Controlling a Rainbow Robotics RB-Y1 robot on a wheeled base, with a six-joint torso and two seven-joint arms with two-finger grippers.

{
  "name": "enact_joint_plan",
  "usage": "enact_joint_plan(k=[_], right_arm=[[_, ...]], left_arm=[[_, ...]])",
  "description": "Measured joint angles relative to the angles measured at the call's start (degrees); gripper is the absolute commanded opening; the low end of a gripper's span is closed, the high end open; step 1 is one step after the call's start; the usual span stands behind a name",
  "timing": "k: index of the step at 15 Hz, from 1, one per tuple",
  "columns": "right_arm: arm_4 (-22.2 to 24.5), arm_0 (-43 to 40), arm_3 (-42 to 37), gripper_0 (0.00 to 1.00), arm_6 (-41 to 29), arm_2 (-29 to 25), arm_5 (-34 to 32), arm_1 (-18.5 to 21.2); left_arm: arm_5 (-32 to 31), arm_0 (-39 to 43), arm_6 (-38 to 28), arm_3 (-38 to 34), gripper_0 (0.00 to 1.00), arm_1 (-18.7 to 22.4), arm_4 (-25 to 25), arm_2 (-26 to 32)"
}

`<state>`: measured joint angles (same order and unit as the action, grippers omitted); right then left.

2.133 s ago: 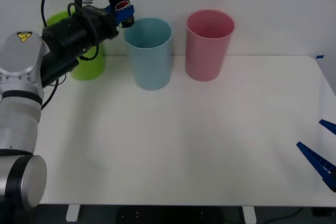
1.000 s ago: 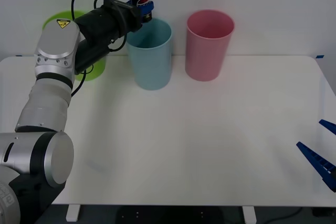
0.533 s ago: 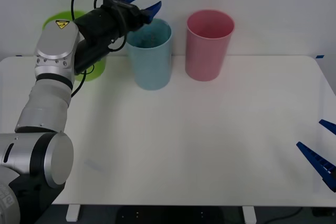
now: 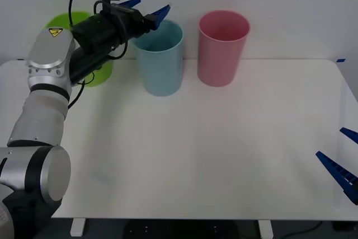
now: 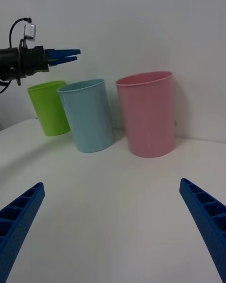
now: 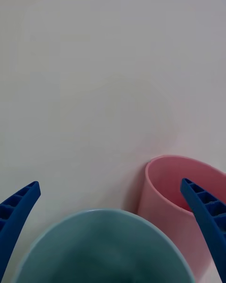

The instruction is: Grasp the object on the table and drop it into the matching bin: aluminum can to the light blue bin, PET bottle to the pink bin.

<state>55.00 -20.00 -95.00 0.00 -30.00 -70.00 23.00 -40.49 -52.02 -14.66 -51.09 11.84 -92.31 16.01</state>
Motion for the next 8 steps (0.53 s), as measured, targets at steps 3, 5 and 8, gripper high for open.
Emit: enact_joint_plan(k=[3,5,8], right_arm=[[0.0,0.0,0.0,1.0,0.0,0.0,0.0,0.0],[0.0,0.0,0.0,1.0,0.0,0.0,0.0,0.0],[0.0,0.0,0.0,1.0,0.0,0.0,0.0,0.0]], left_arm=[[-1.05,1.86,0.82,-0.45,1.0,3.17,6.76,-3.31],[-1.58,4.06,1.31,-2.12,1.0,5.49,11.68,-5.75],[-1.96,8.7,1.48,-6.64,1.0,8.32,17.29,-7.91]])
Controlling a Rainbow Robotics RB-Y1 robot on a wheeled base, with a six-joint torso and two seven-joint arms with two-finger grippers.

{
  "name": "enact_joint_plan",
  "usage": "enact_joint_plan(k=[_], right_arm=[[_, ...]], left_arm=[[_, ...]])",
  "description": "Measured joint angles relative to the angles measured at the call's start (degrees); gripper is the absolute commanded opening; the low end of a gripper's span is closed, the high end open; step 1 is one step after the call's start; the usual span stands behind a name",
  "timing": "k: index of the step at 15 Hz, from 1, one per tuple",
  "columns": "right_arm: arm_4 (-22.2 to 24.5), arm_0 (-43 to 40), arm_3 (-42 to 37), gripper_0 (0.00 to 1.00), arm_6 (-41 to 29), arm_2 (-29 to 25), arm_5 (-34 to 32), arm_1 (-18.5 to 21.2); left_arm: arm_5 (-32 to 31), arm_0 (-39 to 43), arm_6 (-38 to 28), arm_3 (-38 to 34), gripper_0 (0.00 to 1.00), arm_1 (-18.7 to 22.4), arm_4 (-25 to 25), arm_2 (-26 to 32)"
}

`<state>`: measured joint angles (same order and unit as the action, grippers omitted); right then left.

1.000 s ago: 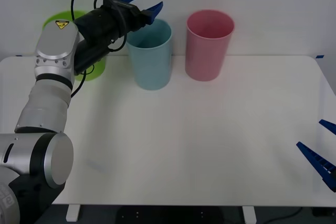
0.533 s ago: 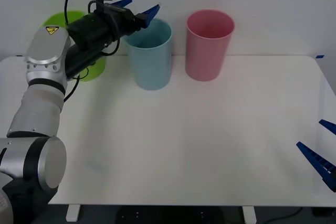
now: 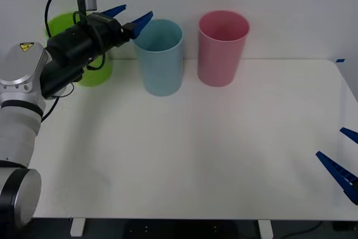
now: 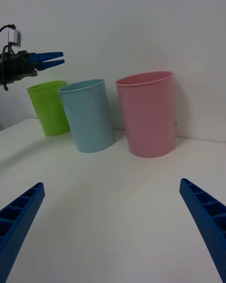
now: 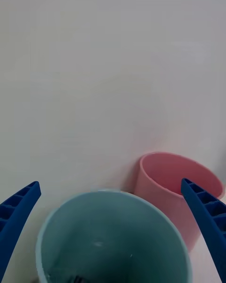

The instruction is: Grasp the object on the table and drop it into the matching bin: aluminum can to the light blue bin, PET bottle to the pink bin.

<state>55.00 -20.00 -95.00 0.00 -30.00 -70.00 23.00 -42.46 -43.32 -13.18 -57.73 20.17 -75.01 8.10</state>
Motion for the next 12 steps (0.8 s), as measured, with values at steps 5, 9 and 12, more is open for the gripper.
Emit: enact_joint_plan(k=[5,9,12], right_arm=[[0.0,0.0,0.0,1.0,0.0,0.0,0.0,0.0],[0.0,0.0,0.0,1.0,0.0,0.0,0.0,0.0],[0.0,0.0,0.0,1.0,-0.01,0.0,0.0,0.0]], left_arm=[[-0.96,8.57,0.83,-7.88,1.0,4.28,6.98,-0.81],[-2.05,16.2,1.45,-14.78,1.0,7.78,10.11,-0.47],[-5.08,20.97,2.09,-17.9,1.0,9.45,10.85,2.02]])
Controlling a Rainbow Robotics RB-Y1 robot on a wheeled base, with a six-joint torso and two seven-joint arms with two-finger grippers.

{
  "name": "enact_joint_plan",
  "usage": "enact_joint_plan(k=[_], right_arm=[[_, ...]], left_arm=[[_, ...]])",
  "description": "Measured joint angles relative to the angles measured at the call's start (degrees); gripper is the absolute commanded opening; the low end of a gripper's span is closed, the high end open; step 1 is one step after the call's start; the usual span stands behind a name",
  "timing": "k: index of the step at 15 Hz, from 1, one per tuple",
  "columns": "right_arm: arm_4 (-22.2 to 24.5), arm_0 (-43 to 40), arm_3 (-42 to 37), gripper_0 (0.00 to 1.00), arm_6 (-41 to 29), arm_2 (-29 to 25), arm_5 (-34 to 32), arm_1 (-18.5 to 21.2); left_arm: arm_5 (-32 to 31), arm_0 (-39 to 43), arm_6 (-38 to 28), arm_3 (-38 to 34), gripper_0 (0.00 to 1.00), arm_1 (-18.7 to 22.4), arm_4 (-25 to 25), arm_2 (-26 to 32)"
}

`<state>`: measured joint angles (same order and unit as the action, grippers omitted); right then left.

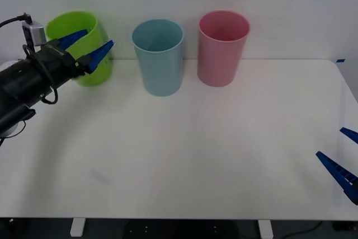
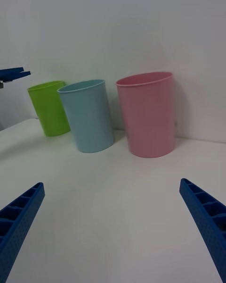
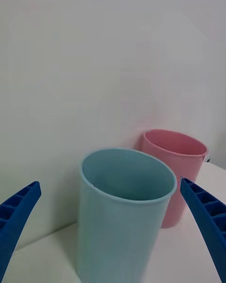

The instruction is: Grasp the object on the table and drop it into the matching bin: aluminum can to the light blue bin, PET bottle to the pink bin.

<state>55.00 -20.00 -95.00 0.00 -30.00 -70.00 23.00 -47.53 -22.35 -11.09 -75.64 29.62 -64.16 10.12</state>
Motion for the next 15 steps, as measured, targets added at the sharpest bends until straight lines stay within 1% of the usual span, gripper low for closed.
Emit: enact_joint_plan(k=[2,6,11,13,15], right_arm=[[0.0,0.0,0.0,1.0,0.0,0.0,0.0,0.0],[0.0,0.0,0.0,1.0,0.0,0.0,0.0,0.0],[0.0,0.0,0.0,1.0,0.01,0.0,0.0,0.0],[0.0,0.0,0.0,1.0,0.0,0.0,0.0,0.0],[0.0,0.0,0.0,1.0,0.0,0.0,0.0,0.0]], left_arm=[[-4.06,2.31,0.52,-0.4,1.0,0.39,-0.4,3.09],[-11.08,8.47,0.28,-4.57,1.0,0.53,-4.56,10.22],[-16.12,16.27,-0.24,-10.29,1.0,0.71,-6.45,16.49],[-19.29,18.45,-0.4,-10.58,1.0,0.88,-6.72,19.04],[-20.42,20.7,-0.23,-10.68,1.0,1.96,-6.67,19.56]])
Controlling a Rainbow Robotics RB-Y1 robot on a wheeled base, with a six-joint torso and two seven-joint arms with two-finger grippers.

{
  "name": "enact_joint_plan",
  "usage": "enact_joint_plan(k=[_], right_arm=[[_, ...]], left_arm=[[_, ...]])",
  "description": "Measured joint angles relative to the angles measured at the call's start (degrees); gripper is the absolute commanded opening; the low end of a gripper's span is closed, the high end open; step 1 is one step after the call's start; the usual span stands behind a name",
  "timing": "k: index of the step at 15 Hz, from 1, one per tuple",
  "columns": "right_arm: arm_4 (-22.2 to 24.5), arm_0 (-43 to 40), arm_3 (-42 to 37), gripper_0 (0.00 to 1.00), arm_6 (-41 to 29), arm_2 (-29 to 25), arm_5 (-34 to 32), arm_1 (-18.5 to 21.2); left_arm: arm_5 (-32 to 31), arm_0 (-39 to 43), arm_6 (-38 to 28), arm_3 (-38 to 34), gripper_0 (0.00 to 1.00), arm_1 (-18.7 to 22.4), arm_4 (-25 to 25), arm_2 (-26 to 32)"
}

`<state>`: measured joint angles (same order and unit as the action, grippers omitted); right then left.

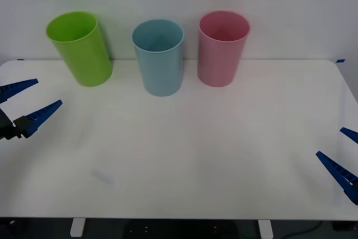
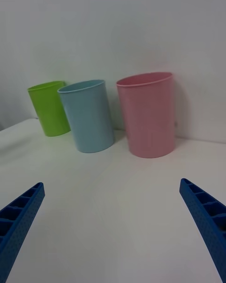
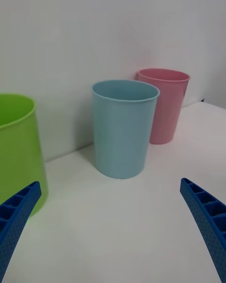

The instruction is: Grasp the object on the table and drop it into the matching bin: aluminum can to the light blue bin, PET bottle to the pink bin.

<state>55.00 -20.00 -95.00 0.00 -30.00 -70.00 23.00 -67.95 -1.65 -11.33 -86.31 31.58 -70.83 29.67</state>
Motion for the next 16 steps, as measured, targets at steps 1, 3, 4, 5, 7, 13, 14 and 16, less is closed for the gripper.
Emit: enact_joint_plan(k=[1,3,4,5,7,13,14,16], right_arm=[[0.0,0.0,0.0,1.0,0.0,0.0,0.0,0.0],[0.0,0.0,0.0,1.0,0.0,0.0,0.0,0.0],[0.0,0.0,0.0,1.0,0.0,0.0,0.0,0.0],[0.0,0.0,0.0,1.0,0.0,0.0,0.0,0.0],[0.0,0.0,0.0,1.0,0.0,0.0,0.0,0.0],[0.0,0.0,0.0,1.0,0.01,0.0,0.0,0.0],[0.0,0.0,0.0,1.0,0.0,0.0,0.0,0.0],[0.0,0.0,0.0,1.0,0.0,0.0,0.0,0.0]], left_arm=[[-0.28,1.17,0.09,0.0,1.0,0.48,0.24,0.2],[-0.88,3.13,0.22,-0.01,1.0,0.87,0.94,0.83],[-1.17,4.17,0.38,0.01,1.0,0.96,1.36,1.11],[-1.43,5.21,0.49,0.05,1.0,0.99,1.83,1.38],[-1.74,7.13,0.54,0.01,1.0,0.95,2.59,1.91],[-2.11,9.81,0.76,0.07,1.0,0.96,3.79,3.03],[-1.91,10.03,0.71,0.07,1.0,0.98,3.84,3.1],[-1.8,10.17,0.7,0.07,1.0,0.95,3.85,3.11]])
